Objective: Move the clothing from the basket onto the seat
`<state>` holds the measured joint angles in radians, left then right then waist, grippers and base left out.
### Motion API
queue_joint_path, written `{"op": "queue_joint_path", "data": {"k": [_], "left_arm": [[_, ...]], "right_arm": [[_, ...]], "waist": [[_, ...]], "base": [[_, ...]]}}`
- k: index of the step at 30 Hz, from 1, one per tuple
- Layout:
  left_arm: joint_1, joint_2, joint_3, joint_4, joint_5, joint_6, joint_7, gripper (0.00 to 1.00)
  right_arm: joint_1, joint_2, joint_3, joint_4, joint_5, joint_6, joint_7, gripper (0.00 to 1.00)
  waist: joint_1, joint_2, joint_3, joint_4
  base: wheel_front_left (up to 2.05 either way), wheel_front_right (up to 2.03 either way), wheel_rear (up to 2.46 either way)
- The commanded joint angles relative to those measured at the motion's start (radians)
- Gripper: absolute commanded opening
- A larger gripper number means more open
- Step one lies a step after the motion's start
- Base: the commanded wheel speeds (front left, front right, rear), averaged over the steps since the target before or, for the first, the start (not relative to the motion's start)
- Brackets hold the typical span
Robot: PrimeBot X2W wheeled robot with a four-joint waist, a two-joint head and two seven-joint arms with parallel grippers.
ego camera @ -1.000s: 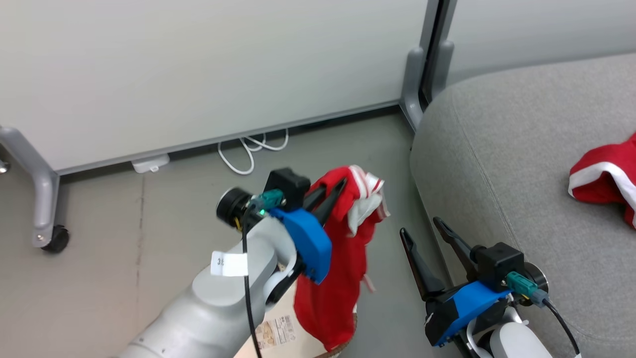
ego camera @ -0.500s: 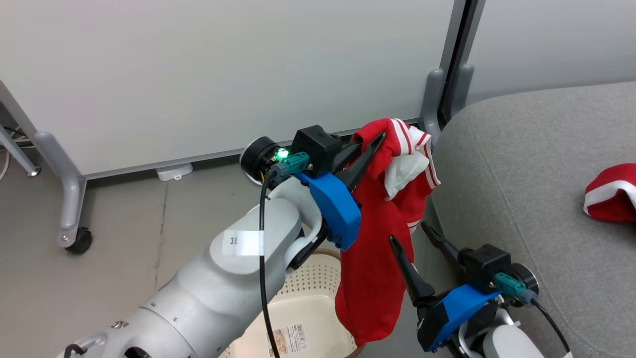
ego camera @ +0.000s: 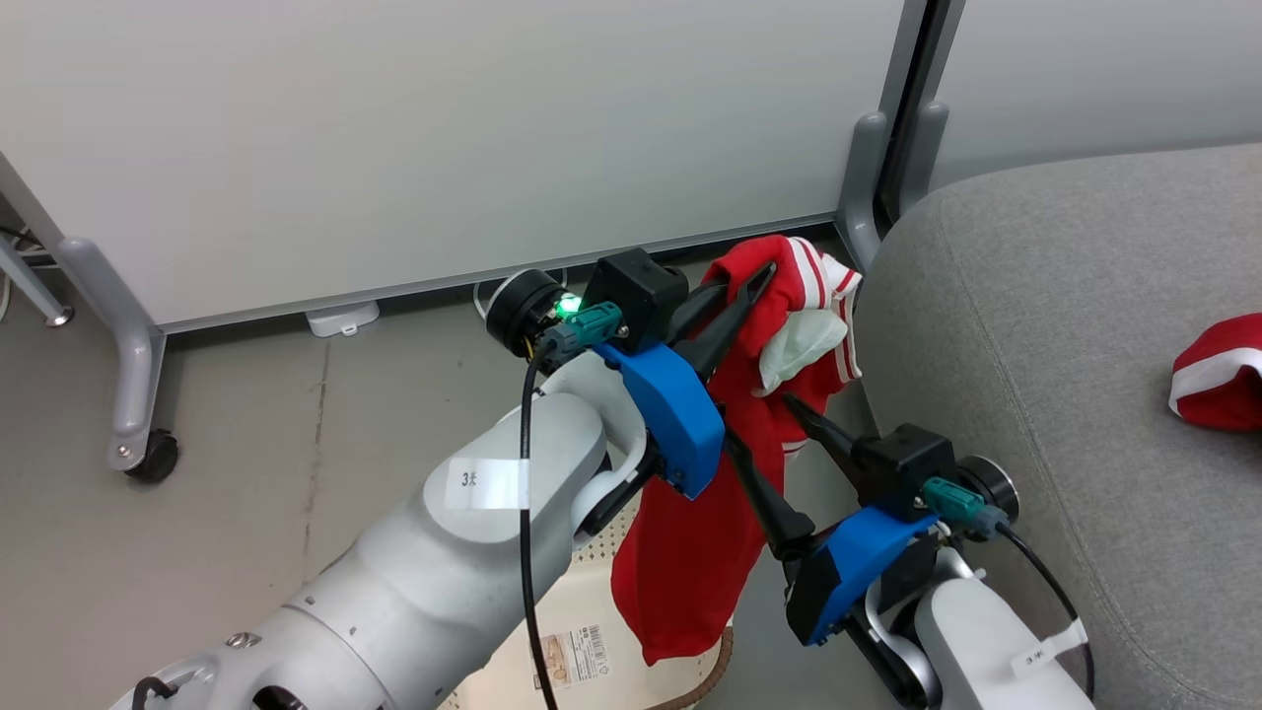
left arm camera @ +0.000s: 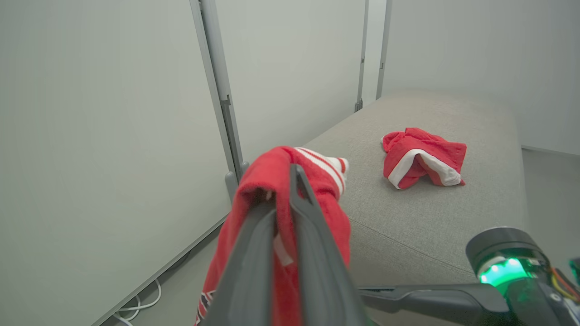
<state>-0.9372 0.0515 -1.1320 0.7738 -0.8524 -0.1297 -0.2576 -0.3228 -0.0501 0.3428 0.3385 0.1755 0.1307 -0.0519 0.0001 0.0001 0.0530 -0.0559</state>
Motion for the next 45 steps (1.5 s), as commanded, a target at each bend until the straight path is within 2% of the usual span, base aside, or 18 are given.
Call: {"op": "queue_joint_path", "data": {"k": [1,9,22,32,43,45], "left_arm": [[-0.013,-0.001,-0.002,-0.005,-0.005,-0.001,-0.006,0.00],[-0.024,-0.001,-0.026,-0.024,-0.021,-0.001,-0.007,0.00],[-0.038,-0.001,-0.066,-0.058,-0.046,0.003,-0.008,0.00],[-0.033,-0.001,-0.094,-0.074,-0.069,0.003,-0.009,0.00],[-0.033,-0.001,-0.107,-0.074,-0.088,0.002,-0.009,0.00],[-0.033,-0.001,-0.109,-0.072,-0.088,0.002,-0.009,0.00]], "right_arm": [[-0.023,0.000,0.006,0.017,0.009,0.000,0.000,1.00],[-0.150,-0.001,0.022,0.181,0.049,0.000,-0.013,1.00],[-0.303,0.000,0.049,0.435,0.107,0.000,-0.103,1.00],[-0.371,0.000,0.147,0.527,0.155,0.000,-0.150,1.00],[-0.403,0.000,0.269,0.572,0.240,0.000,-0.163,1.00],[-0.410,0.000,0.282,0.583,0.258,0.000,-0.164,0.43]], "waist": [[-0.0001,-0.0001,0.002,0.002],[-0.0001,-0.0001,0.015,0.015],[-0.0001,-0.0001,0.016,0.039],[-0.0001,-0.0001,0.003,0.046],[-0.0001,-0.0001,-0.008,0.043],[-0.0001,-0.0001,-0.009,0.043]], "base": [[0.00,0.00,0.00],[0.00,0.00,0.00],[0.00,0.00,0.00],[0.00,0.00,0.00],[0.00,0.00,0.00],[0.00,0.00,0.00]]}}
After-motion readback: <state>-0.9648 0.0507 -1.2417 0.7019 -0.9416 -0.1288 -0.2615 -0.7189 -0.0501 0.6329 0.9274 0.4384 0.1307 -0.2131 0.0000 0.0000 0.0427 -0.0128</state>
